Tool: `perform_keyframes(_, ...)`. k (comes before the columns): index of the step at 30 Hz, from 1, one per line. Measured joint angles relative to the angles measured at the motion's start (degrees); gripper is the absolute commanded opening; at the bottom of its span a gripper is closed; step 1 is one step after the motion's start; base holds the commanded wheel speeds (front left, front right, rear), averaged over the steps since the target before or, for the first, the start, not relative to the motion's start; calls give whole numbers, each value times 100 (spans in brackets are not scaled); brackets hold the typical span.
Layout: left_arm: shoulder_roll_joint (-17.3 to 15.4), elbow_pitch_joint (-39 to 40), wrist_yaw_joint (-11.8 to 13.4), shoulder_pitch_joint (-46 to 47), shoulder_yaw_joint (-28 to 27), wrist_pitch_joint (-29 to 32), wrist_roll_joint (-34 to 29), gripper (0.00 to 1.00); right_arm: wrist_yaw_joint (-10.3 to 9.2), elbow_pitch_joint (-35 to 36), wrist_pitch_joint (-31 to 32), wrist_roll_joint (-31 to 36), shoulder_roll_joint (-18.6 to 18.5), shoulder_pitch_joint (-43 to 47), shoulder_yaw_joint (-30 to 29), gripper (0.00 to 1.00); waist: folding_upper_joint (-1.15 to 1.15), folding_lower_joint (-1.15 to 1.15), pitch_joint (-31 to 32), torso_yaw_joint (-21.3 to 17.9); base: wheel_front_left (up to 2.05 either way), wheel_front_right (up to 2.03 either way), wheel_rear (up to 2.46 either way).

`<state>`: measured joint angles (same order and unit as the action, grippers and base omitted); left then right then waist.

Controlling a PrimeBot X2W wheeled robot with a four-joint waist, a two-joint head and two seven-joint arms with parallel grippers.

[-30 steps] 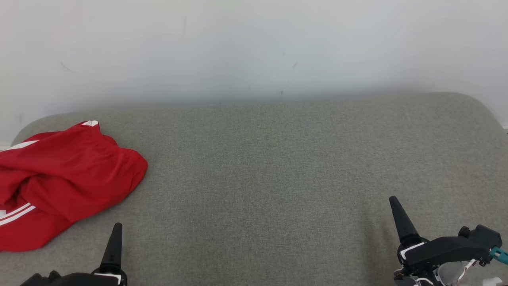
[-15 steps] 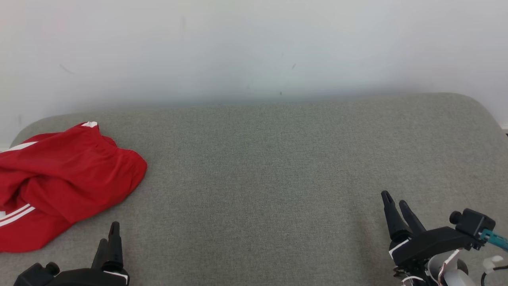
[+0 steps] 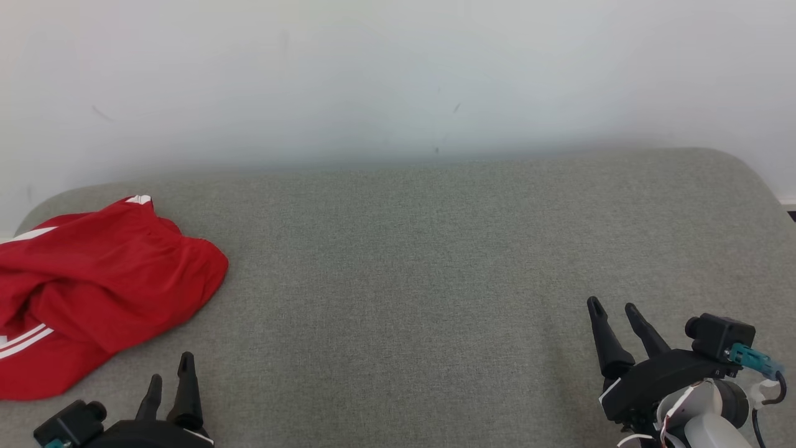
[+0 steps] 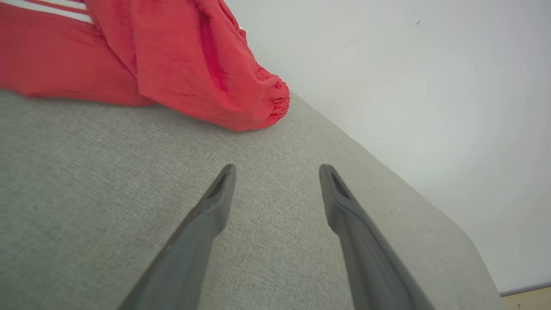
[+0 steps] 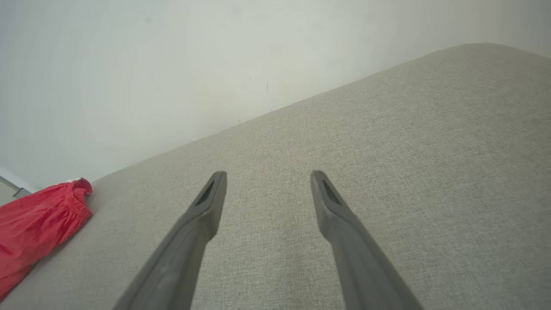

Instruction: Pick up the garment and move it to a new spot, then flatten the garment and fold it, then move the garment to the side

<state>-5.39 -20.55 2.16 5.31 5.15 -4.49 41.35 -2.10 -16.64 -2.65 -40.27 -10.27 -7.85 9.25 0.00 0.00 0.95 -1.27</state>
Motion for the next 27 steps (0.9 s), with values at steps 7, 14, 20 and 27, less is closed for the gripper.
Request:
perform_keyframes(7, 20, 54, 90, 0, -34, 20, -601, 100, -107, 10, 21, 584, -36, -1, 41, 100, 0, 0, 22, -28, 0, 0, 0)
perform_keyframes(14, 40, 131, 196, 0, -35, 43, -1285, 100, -201, 38, 65, 1224, -69, -74, 84, 100, 0, 0, 38, -51, 0, 0, 0)
perform_keyframes(20, 74, 218, 290, 0, -32, 82, -1909, 100, -294, 122, 70, 1782, -97, -103, 141, 100, 0, 0, 49, -60, 0, 0, 0)
perform_keyframes(27, 77, 333, 389, 0, -32, 140, -2608, 100, -396, 190, 73, 2459, -109, -104, 138, 100, 0, 0, 55, -73, 0, 0, 0)
